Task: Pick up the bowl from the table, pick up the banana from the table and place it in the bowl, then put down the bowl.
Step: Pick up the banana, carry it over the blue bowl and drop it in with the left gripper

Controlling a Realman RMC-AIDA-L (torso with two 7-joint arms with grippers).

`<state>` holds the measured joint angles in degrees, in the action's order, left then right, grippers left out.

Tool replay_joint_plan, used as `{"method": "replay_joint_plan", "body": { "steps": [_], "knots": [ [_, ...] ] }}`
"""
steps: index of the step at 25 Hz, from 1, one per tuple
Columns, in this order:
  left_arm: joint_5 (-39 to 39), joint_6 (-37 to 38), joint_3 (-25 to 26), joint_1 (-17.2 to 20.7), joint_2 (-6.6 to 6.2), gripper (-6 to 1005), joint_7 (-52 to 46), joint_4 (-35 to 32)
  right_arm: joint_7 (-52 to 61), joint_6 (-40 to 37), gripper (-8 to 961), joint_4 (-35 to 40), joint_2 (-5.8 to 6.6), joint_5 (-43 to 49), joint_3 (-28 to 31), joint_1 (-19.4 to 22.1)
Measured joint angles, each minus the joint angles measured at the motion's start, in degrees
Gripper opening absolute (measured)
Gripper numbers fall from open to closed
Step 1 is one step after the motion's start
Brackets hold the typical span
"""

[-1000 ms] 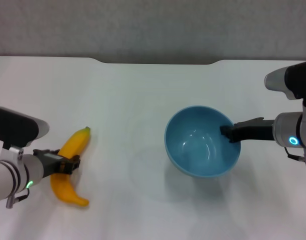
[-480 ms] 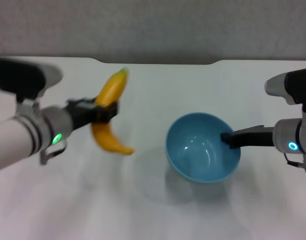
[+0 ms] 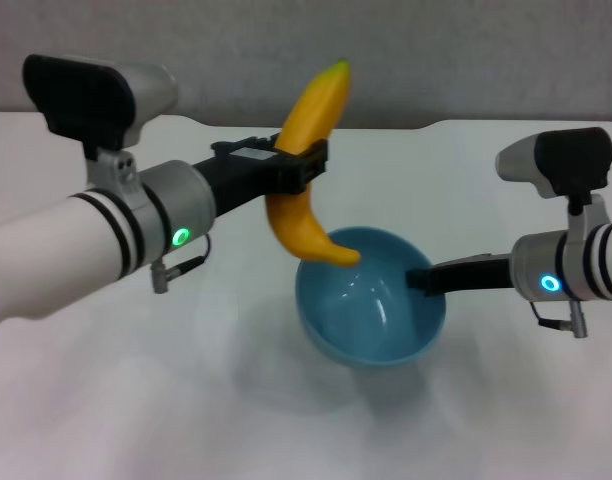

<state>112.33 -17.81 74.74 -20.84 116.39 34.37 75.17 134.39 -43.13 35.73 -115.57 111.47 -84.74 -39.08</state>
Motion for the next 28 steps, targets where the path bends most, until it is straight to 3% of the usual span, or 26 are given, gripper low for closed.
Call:
{"method": "replay_joint_plan", "body": {
  "steps": [8,17,28],
  "knots": [
    [-5.5,7.6,-5.2,-0.3,0.04,499,4.7,0.0,-0.1,-2.2,30,-3.3,0.1,-2.5,-0.1,-3.2],
    [-5.3,20.1,-13.5,0.3,0.04,499,5.0,-2.7,0.5,-4.8,30,-3.0,0.16,-2.9,0.7,-4.8],
    [-5.0,27.7,-19.3,0.5,-0.11,498,5.1,-5.4,1.7,-6.3,30,-3.3,0.49,-2.5,1.7,-6.3]
  ]
}}
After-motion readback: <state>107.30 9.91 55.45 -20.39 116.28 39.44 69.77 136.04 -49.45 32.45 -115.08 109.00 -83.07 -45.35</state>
